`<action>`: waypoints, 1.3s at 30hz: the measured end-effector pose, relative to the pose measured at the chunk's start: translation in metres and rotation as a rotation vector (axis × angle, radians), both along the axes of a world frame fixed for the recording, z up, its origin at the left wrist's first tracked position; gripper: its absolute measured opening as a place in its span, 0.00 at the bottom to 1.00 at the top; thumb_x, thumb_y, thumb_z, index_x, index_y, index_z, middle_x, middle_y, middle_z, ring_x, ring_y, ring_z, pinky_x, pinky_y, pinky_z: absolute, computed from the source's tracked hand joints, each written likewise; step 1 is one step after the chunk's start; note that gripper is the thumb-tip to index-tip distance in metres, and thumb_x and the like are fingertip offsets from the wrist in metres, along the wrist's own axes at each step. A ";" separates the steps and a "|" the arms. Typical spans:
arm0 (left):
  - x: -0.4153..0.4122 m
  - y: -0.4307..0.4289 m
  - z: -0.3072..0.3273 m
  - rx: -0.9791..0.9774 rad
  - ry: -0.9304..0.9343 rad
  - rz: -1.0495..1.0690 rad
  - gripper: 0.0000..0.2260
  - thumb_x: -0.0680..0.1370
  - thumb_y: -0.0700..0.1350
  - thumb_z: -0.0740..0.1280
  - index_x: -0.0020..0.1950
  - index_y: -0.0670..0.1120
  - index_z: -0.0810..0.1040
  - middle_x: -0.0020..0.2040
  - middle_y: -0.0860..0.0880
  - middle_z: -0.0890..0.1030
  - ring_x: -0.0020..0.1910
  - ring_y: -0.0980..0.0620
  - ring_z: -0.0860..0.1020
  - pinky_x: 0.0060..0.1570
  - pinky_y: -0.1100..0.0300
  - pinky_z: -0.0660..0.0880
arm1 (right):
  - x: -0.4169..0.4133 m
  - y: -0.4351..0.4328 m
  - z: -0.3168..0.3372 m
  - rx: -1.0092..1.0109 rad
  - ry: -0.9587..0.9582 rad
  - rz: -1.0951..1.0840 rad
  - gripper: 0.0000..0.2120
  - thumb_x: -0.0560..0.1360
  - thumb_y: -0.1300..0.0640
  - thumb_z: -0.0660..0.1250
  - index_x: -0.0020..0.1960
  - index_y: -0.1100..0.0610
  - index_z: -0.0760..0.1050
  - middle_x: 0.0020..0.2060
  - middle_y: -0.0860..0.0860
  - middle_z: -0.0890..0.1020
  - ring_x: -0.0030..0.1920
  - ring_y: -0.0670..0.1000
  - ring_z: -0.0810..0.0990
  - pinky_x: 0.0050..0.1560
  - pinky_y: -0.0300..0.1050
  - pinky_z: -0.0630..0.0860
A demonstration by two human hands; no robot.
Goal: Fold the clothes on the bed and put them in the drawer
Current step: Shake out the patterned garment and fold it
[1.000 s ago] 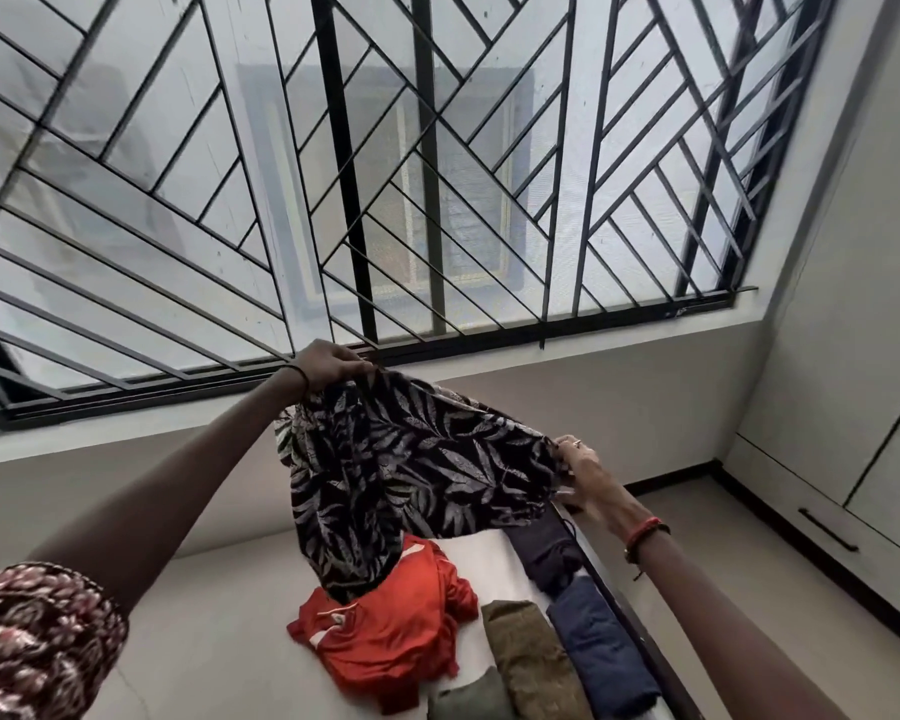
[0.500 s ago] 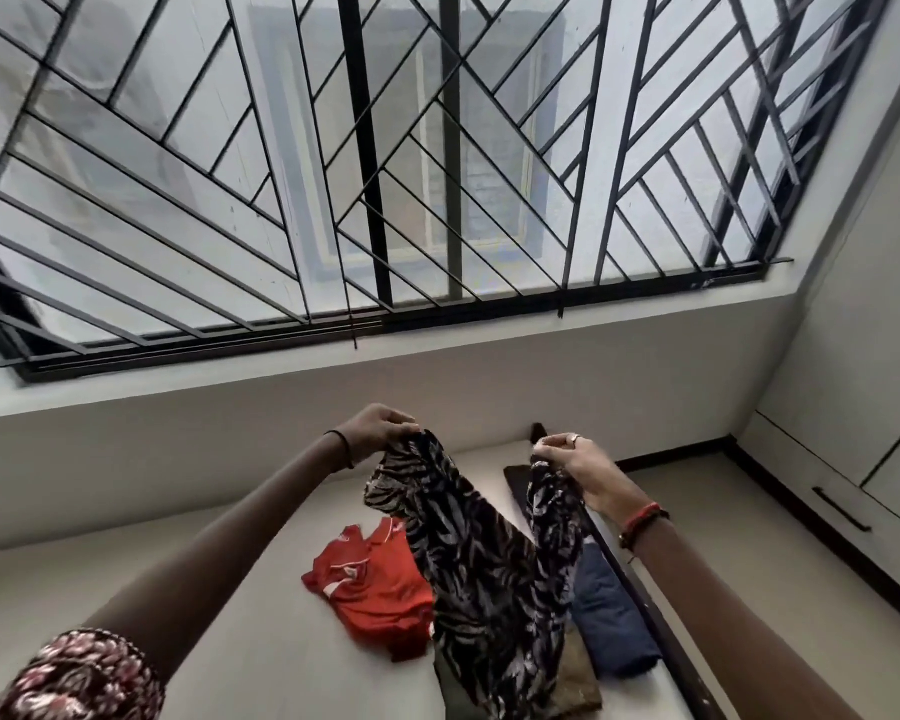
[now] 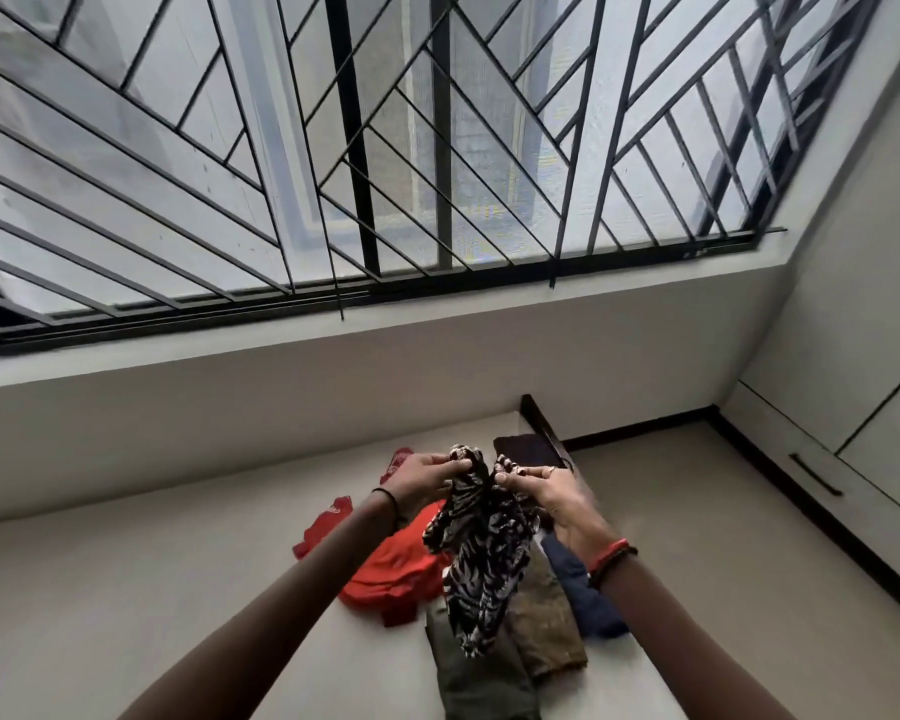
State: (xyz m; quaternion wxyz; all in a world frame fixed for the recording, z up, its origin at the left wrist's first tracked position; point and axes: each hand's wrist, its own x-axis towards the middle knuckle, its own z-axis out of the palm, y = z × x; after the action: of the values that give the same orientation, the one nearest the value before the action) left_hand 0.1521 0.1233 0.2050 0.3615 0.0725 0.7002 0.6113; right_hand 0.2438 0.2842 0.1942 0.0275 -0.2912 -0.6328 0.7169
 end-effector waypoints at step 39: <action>-0.003 -0.020 0.010 -0.013 0.048 0.198 0.09 0.79 0.51 0.63 0.44 0.47 0.74 0.38 0.48 0.77 0.30 0.54 0.76 0.29 0.62 0.76 | -0.027 -0.018 0.012 -0.209 0.273 -0.260 0.12 0.68 0.68 0.73 0.52 0.65 0.80 0.43 0.58 0.84 0.46 0.55 0.83 0.56 0.45 0.77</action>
State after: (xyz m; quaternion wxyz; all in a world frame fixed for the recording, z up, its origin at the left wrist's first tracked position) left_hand 0.1487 0.1030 0.2154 0.2827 0.0152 0.7164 0.6377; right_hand 0.2166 0.2664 0.2063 0.1749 -0.2718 -0.5024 0.8020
